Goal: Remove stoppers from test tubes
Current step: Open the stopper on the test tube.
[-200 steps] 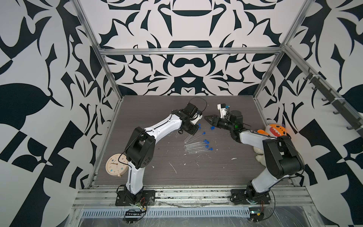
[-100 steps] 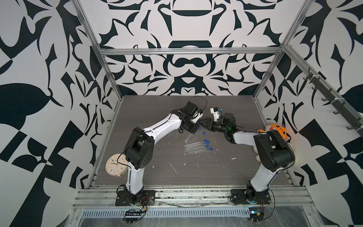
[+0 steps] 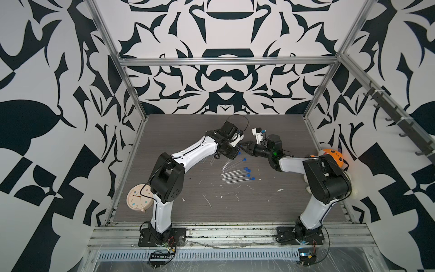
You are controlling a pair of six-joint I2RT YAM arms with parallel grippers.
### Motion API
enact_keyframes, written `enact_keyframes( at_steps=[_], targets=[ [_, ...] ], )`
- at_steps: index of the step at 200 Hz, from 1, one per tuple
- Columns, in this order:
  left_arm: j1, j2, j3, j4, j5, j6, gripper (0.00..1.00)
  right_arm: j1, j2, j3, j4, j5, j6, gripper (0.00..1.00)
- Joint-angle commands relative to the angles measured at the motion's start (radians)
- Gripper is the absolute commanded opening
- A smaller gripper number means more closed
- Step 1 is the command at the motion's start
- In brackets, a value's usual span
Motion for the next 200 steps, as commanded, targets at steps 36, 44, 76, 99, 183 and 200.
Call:
enact_keyframes(
  at_steps=[36, 44, 76, 99, 183, 200],
  targets=[
    [-0.003, -0.025, 0.023, -0.014, -0.006, 0.020, 0.00, 0.005, -0.036, 0.045, -0.012, 0.008, -0.043, 0.06],
    [-0.003, -0.025, 0.021, -0.016, -0.006, 0.022, 0.00, 0.004, -0.040, 0.046, -0.024, 0.016, -0.050, 0.03],
    [-0.003, -0.025, 0.001, -0.018, -0.008, 0.024, 0.00, -0.011, -0.042, 0.060, -0.025, 0.029, -0.040, 0.00],
    [-0.002, -0.033, -0.016, -0.013, -0.010, 0.024, 0.00, -0.020, -0.043, 0.071, -0.026, 0.035, -0.031, 0.00],
    [-0.003, -0.039, -0.041, -0.015, -0.016, 0.026, 0.00, -0.066, -0.056, 0.088, -0.039, 0.054, -0.025, 0.00],
    [-0.003, -0.041, -0.044, -0.015, -0.017, 0.027, 0.00, -0.068, -0.067, 0.097, -0.084, 0.078, -0.062, 0.00]
  ],
)
